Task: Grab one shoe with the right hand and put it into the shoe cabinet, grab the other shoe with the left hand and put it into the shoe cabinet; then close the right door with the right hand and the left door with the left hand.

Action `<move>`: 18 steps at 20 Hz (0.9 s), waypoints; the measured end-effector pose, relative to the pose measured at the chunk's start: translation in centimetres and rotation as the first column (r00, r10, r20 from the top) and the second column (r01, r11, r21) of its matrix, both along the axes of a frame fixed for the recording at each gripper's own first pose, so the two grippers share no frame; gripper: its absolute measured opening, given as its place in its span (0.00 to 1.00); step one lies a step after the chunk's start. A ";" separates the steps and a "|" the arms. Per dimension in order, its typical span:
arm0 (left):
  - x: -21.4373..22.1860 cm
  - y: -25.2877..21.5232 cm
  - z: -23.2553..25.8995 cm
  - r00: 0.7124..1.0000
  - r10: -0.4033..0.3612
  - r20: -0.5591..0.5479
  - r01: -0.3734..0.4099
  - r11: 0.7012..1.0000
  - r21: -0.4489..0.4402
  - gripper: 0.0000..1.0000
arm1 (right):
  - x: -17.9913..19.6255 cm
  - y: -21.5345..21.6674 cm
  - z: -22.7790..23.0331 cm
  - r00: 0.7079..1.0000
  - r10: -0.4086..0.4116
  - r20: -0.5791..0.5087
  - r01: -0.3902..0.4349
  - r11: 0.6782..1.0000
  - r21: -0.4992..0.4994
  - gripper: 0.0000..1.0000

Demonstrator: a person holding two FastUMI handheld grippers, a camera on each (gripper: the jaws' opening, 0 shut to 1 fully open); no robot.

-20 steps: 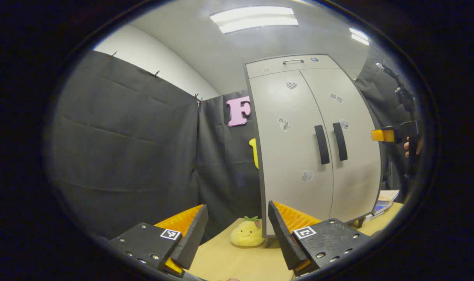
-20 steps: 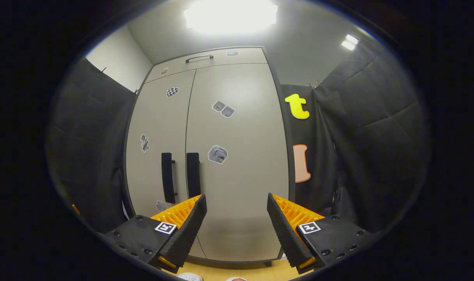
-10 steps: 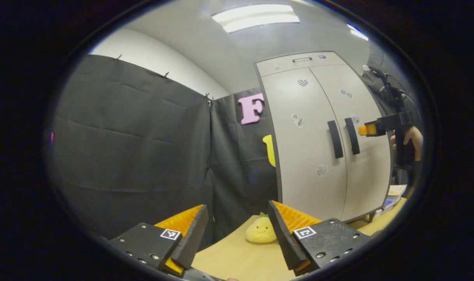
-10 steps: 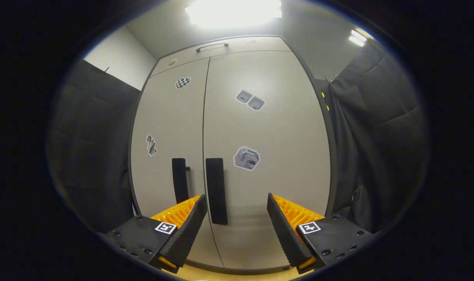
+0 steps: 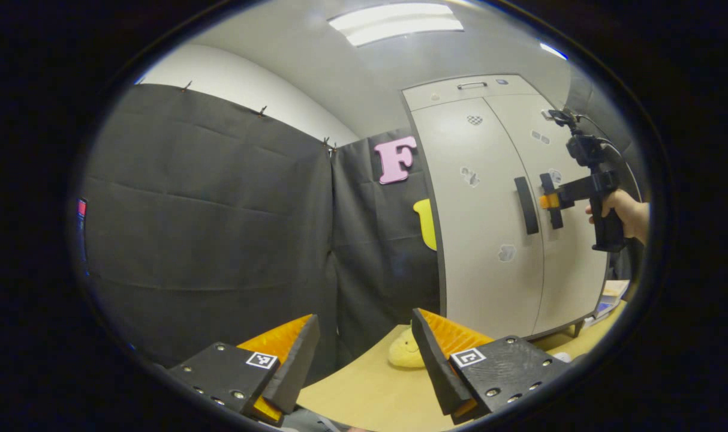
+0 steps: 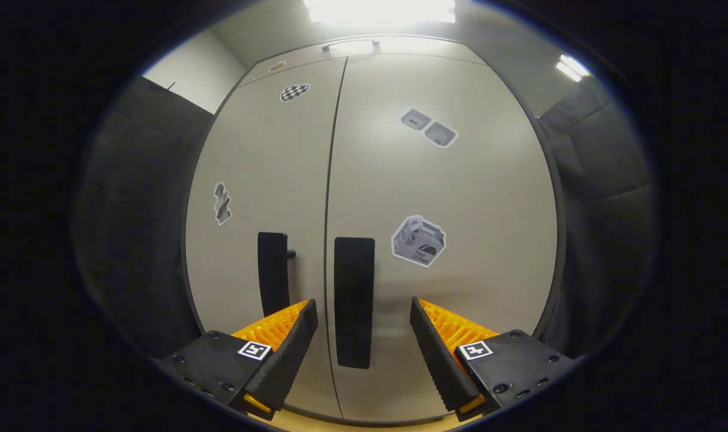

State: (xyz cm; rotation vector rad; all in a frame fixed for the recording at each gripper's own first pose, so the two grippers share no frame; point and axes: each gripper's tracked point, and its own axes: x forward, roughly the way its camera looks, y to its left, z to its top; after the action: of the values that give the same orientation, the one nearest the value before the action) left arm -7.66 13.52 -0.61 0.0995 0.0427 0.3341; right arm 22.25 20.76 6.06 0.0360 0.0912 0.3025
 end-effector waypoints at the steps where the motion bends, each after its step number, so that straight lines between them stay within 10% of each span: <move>1: 0.0 0.2 -0.2 1.000 0.002 -0.004 -0.002 1.000 -0.001 0.89 | 0.3 0.3 -0.2 1.000 -0.001 -0.010 0.000 1.000 -0.001 0.98; 8: 0.2 0.6 -0.7 1.000 0.005 -0.015 -0.005 1.000 -0.016 0.89 | 0.8 0.4 -0.3 0.997 -0.054 -0.051 0.054 0.999 0.008 0.67; 10: 0.3 0.5 -0.7 1.000 -0.002 -0.014 0.002 1.000 -0.016 0.89 | 1.2 0.8 -0.9 0.996 -0.052 -0.073 0.054 0.998 0.025 0.37; 14: 0.4 0.0 -0.2 1.000 -0.020 -0.001 0.020 1.000 -0.022 0.89 | 1.3 0.8 -0.9 0.995 -0.020 -0.096 0.027 0.997 0.068 0.10; 18: 0.8 -0.9 0.4 0.999 -0.052 0.016 0.052 0.998 -0.019 0.89 | 0.3 0.7 -0.8 0.992 0.020 -0.127 -0.012 0.998 0.060 0.10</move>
State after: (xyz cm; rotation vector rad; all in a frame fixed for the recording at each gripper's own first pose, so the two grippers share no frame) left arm -6.86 12.62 -0.25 0.0784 0.0276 0.2824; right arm 22.50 21.47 5.23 0.1132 0.2093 0.3188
